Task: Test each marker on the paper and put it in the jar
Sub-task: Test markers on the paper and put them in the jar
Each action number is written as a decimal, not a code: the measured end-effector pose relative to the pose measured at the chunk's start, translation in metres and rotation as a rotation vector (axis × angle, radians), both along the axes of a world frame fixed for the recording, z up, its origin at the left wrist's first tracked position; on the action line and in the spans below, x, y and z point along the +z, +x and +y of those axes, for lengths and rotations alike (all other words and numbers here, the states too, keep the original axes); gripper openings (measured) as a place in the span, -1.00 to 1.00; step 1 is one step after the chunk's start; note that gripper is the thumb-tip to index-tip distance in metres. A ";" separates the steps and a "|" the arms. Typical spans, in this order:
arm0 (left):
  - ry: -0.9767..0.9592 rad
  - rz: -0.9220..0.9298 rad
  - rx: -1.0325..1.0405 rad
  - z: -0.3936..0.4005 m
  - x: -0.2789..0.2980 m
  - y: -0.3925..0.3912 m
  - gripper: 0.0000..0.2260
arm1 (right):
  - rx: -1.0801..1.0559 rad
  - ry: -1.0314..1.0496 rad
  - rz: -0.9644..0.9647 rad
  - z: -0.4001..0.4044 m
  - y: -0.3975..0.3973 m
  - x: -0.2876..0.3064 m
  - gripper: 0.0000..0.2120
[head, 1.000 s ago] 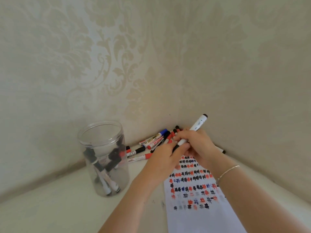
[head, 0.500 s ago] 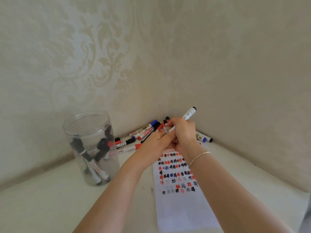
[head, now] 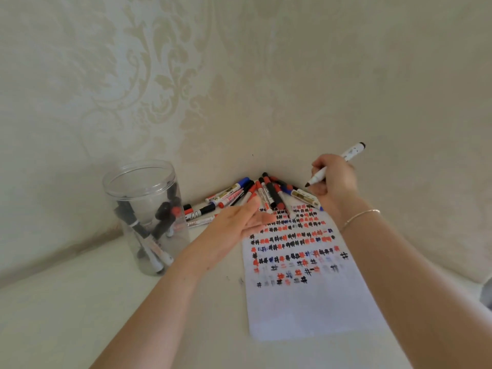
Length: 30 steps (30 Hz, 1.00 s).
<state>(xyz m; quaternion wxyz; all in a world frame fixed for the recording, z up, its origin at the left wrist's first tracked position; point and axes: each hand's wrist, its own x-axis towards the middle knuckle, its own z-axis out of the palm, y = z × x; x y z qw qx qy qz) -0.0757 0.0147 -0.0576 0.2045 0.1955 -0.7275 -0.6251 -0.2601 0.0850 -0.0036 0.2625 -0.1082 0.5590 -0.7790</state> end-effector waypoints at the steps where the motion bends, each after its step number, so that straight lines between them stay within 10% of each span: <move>1: -0.052 -0.042 0.017 -0.001 0.002 -0.004 -0.55 | 0.007 0.011 0.006 0.001 0.003 -0.005 -0.82; 12: -0.756 -0.457 0.219 -0.010 -0.043 -0.027 -0.64 | 0.126 0.407 0.229 0.059 0.034 -0.075 -0.81; 30: -0.904 -0.542 0.246 -0.022 -0.063 -0.030 -0.65 | 0.014 0.539 0.530 0.065 0.040 -0.107 -0.69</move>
